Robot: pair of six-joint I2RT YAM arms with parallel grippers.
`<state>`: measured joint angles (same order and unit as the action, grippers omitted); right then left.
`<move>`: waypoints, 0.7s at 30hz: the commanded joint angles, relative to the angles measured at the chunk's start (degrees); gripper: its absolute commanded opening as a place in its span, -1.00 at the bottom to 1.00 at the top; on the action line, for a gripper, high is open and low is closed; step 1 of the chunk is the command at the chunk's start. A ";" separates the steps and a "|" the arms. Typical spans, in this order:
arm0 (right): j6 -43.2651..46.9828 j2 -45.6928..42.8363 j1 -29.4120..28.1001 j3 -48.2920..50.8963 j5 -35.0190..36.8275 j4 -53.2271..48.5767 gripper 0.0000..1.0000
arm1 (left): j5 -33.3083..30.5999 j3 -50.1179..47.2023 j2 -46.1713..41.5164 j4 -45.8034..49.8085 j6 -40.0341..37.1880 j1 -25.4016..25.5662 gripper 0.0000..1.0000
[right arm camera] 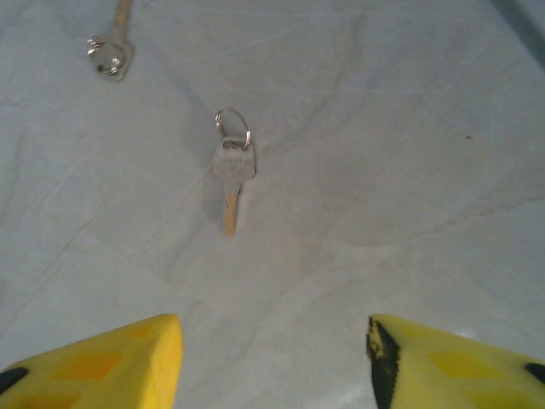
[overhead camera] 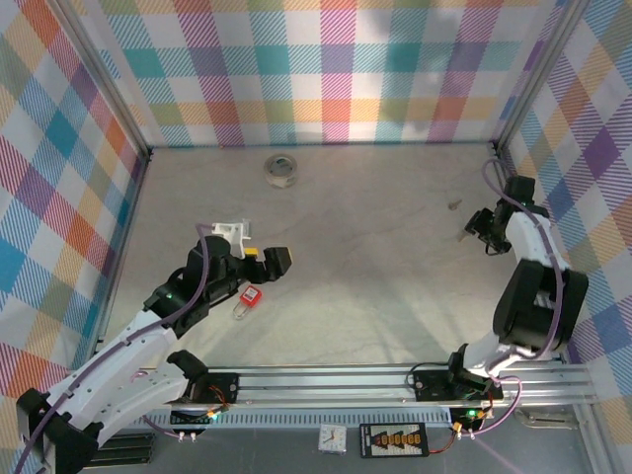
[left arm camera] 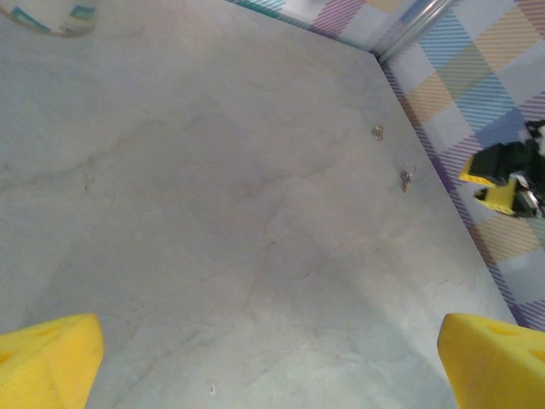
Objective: Unlock with the key
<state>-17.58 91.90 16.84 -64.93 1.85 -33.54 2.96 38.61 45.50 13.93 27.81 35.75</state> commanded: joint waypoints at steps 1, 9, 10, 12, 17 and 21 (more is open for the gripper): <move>-0.47 3.70 0.06 -3.57 -1.78 2.20 0.13 | -1.38 -1.20 -2.17 4.45 1.71 0.88 1.00; -0.48 12.30 0.04 -9.06 -2.82 2.76 -0.06 | -2.82 -2.48 -5.74 6.24 2.32 1.08 0.99; -0.43 13.20 0.08 -9.65 -2.62 2.33 -0.08 | -2.92 -2.41 -5.72 6.57 2.33 1.08 0.99; -0.27 14.22 0.01 -10.13 -2.31 2.06 -0.09 | -2.97 -2.58 -5.69 6.89 2.41 1.04 0.99; 0.09 16.50 -0.13 -10.34 -1.33 1.78 -0.09 | -3.19 -3.43 -5.56 6.13 2.69 1.15 0.99; 0.19 17.90 -0.29 -10.85 -0.46 2.44 -0.10 | -3.28 -3.37 -5.31 6.19 2.68 1.17 0.99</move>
<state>-17.69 108.81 16.82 -73.95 0.64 -30.92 0.36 35.83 40.49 19.59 29.87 36.34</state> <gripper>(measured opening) 0.453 0.997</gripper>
